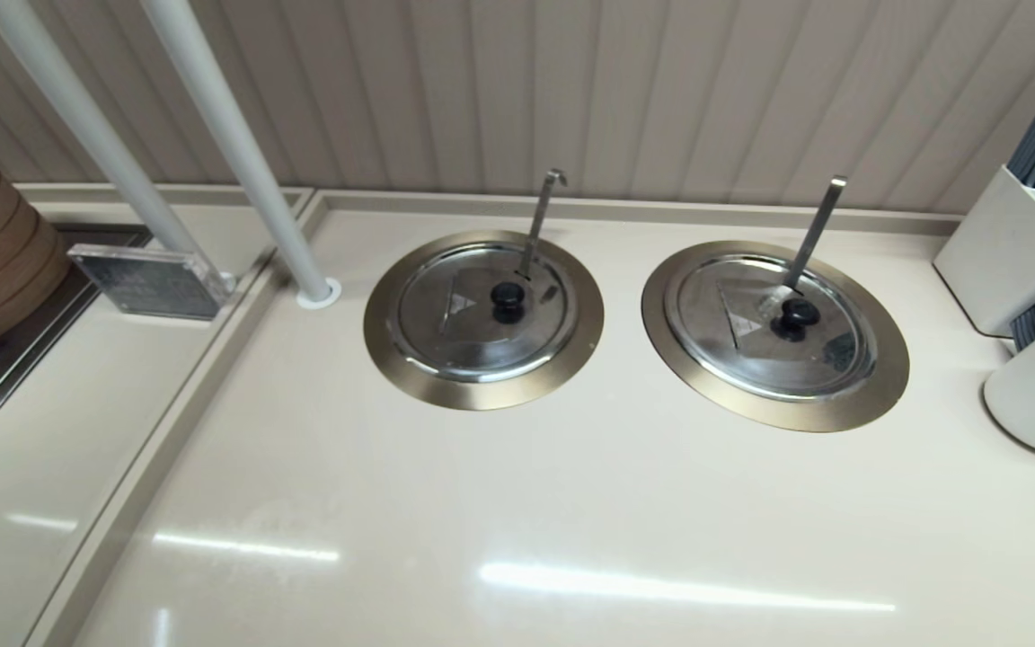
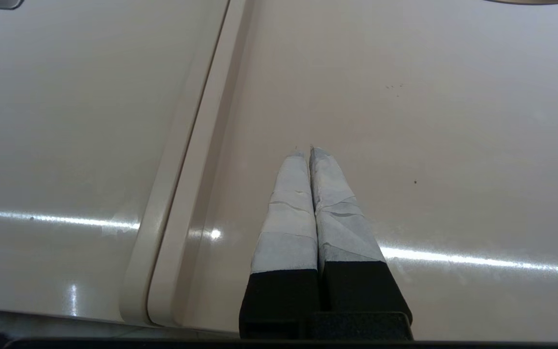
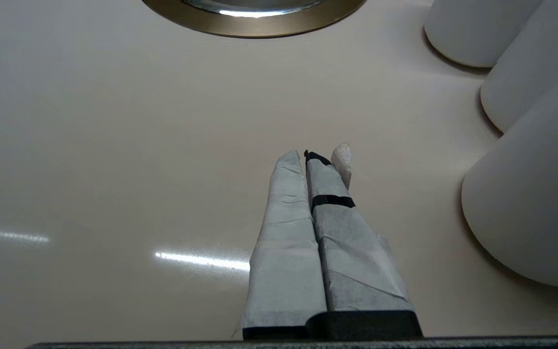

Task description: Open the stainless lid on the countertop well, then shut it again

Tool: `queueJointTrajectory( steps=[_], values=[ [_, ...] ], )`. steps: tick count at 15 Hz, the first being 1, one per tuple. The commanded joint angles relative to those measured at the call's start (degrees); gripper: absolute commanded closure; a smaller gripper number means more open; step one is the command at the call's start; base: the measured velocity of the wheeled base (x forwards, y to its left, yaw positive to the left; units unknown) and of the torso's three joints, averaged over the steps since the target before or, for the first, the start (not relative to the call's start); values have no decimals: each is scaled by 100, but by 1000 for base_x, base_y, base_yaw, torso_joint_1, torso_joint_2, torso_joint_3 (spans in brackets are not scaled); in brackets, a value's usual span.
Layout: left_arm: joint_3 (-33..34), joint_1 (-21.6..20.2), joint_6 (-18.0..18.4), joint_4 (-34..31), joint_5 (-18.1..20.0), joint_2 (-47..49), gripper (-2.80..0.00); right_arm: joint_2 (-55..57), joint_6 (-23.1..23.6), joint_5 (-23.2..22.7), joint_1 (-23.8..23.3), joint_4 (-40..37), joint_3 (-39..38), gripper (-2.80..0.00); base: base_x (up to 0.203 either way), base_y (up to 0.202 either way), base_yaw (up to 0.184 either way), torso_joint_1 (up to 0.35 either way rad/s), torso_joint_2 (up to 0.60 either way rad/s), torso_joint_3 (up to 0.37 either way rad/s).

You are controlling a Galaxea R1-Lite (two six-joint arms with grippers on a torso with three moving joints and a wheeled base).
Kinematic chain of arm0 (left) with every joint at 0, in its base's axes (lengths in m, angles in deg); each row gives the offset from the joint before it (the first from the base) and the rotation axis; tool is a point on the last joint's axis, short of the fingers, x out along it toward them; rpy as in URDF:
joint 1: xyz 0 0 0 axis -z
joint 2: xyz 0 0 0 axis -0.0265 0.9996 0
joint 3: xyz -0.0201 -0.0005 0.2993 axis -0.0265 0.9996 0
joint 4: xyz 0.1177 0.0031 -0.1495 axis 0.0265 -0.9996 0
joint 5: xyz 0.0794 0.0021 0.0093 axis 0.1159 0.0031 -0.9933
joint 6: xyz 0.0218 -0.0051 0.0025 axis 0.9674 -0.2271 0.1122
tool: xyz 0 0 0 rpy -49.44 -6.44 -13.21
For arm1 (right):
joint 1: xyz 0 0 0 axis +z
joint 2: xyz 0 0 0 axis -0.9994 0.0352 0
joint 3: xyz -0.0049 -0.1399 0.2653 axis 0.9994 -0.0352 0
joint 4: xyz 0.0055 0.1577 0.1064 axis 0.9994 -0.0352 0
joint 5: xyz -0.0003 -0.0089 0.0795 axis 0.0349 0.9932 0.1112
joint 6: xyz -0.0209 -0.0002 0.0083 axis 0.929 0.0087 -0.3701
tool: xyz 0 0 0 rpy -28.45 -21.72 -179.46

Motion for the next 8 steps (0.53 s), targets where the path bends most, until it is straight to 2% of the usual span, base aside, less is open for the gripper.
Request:
queueJointTrajectory(
  steps=[1,8],
  values=[
    [-1,0,0,0,2,8,0,19,-49,5,1,1,-43,0,0,0,0,0,0,0],
    [-1,0,0,0,2,8,0,19,-40,-13,1,-16,-43,0,0,0,0,0,0,0]
  ],
)
